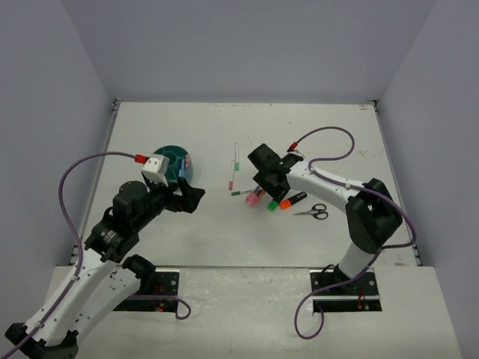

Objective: Sort the stationery into containers
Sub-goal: Pick up the stationery from the center of the board.

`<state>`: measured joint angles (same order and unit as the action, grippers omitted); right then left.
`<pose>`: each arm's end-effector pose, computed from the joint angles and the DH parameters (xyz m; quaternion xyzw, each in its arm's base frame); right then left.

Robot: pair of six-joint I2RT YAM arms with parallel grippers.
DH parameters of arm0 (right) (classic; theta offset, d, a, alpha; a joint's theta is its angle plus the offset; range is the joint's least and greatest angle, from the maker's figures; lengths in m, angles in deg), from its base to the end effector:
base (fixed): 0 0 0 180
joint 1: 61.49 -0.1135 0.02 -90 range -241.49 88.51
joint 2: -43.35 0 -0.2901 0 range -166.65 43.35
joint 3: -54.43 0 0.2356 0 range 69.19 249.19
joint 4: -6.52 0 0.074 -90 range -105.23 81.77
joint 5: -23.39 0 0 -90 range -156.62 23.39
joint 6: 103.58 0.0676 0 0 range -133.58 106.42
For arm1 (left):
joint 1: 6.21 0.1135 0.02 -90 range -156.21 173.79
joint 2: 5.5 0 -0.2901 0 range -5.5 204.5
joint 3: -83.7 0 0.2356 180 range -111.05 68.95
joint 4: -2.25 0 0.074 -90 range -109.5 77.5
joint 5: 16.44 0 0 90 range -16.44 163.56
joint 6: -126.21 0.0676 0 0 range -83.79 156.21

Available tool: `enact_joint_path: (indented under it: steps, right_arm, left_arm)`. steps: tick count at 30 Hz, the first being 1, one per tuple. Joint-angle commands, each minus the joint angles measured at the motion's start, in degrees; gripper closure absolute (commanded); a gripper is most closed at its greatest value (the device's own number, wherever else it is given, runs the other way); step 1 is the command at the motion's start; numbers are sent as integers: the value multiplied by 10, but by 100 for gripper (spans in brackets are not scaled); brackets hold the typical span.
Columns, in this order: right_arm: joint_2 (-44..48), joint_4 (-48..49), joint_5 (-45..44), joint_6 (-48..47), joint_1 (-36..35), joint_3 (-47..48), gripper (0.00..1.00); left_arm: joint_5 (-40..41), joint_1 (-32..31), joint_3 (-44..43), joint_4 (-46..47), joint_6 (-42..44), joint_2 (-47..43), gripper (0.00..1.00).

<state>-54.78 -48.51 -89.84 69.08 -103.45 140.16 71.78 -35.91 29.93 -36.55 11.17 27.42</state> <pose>0.2732 0.2098 0.2244 0.3710 0.8869 0.0780 0.2639 0.1130 -0.0669 0.3114 0.0420 0.8076 -0.2815 0.5165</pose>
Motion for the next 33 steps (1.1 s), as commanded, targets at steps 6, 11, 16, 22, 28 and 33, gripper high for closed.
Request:
enact_joint_path:
  steps: [6, 11, 16, 22, 28, 33]
  right_arm:
    - [2, 41, -15, -20, -9, -11, 100]
    - [53, 104, 25, -35, -13, -47, 100]
    - [95, 128, 46, -42, -27, -62, 100]
    - [138, 166, 80, -51, -42, -77, 100]
    - [170, 187, 96, -61, -62, -80, 100]
    - [192, 193, 96, -65, -75, -79, 100]
  left_arm:
    - [-72, 1, 47, 72, -35, 6, 0]
    - [-124, 0, 91, 129, -47, 7, 0]
    - [-202, 1, 174, 307, -92, 23, 0]
    - [-263, -1, 214, 459, -116, 95, 0]
    - [-289, -2, 211, 558, -116, 150, 0]
    - [-275, -3, 203, 566, -112, 196, 0]
